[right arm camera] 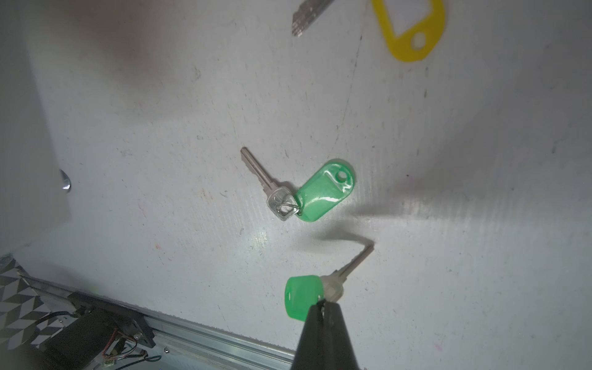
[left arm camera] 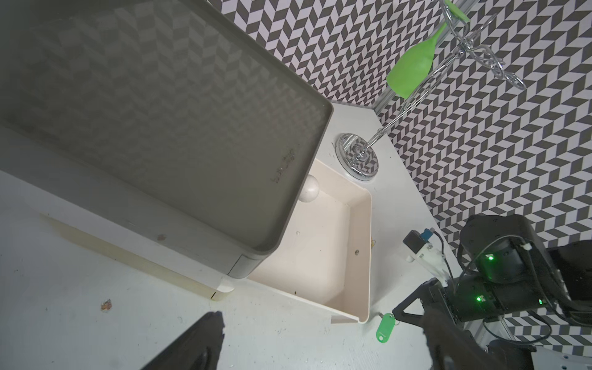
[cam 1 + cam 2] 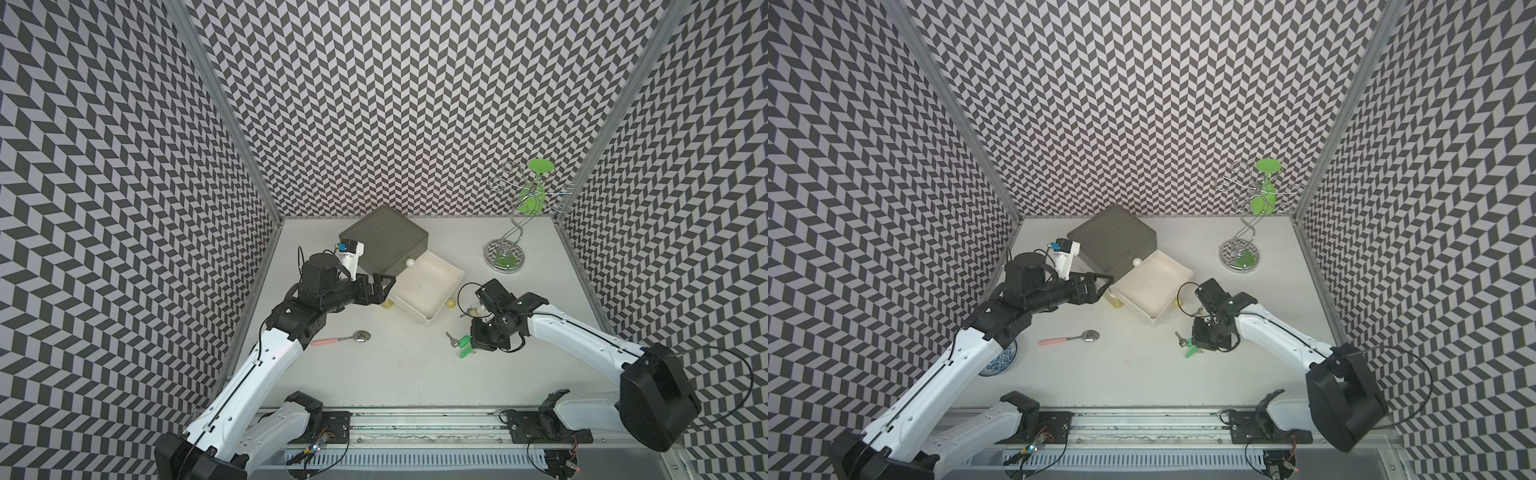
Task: Take the keys out of the drawer
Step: Place the key at the center of the board, then close the drawer in the storage box.
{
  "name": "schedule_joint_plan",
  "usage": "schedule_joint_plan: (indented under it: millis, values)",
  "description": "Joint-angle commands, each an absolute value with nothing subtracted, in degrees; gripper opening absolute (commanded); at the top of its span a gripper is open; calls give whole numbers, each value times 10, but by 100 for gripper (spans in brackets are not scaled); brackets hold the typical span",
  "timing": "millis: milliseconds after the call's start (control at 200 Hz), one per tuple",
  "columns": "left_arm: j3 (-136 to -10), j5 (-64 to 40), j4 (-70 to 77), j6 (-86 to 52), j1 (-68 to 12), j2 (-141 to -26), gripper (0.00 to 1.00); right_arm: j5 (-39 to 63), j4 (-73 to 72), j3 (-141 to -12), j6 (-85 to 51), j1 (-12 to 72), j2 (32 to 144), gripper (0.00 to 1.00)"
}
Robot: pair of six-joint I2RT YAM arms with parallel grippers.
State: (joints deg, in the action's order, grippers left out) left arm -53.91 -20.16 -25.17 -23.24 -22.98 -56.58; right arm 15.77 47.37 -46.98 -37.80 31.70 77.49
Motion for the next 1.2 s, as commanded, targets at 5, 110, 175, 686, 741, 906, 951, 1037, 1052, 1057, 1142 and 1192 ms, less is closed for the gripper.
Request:
schedule_joint_plan:
  millis: [5, 110, 175, 686, 741, 906, 951, 1037, 1052, 1057, 1142, 1192]
  values:
    - [-553, -182, -261, -228, -231, -565, 100, 179, 435, -467, -374, 316, 780, 12]
    - [-560, -178, -262, -228, -231, -568, 100, 170, 436, -468, -381, 316, 768, 23]
    - [-561, -177, -263, -214, -231, -573, 100, 170, 441, -469, -384, 316, 764, 41]
    - [-673, -45, -300, -193, -194, -722, 100, 149, 397, -601, -356, 291, 845, 45]
    - [-679, -42, -300, -185, -190, -741, 100, 163, 387, -620, -356, 292, 867, 45]
    - [-686, -37, -290, -168, -171, -788, 100, 189, 353, -653, -374, 295, 909, 45]
    - [-692, -35, -291, -162, -169, -799, 100, 195, 341, -658, -382, 296, 915, 45]
    - [-701, -30, -296, -151, -169, -819, 100, 211, 309, -658, -405, 299, 925, 45]
    - [-702, -29, -297, -150, -169, -821, 100, 215, 301, -658, -409, 299, 928, 45]
    - [-702, -29, -298, -149, -169, -822, 100, 217, 299, -657, -410, 299, 928, 45]
    - [-706, -26, -300, -143, -168, -834, 100, 233, 259, -656, -434, 303, 941, 45]
    - [-706, -24, -301, -138, -168, -839, 100, 236, 237, -659, -445, 305, 949, 45]
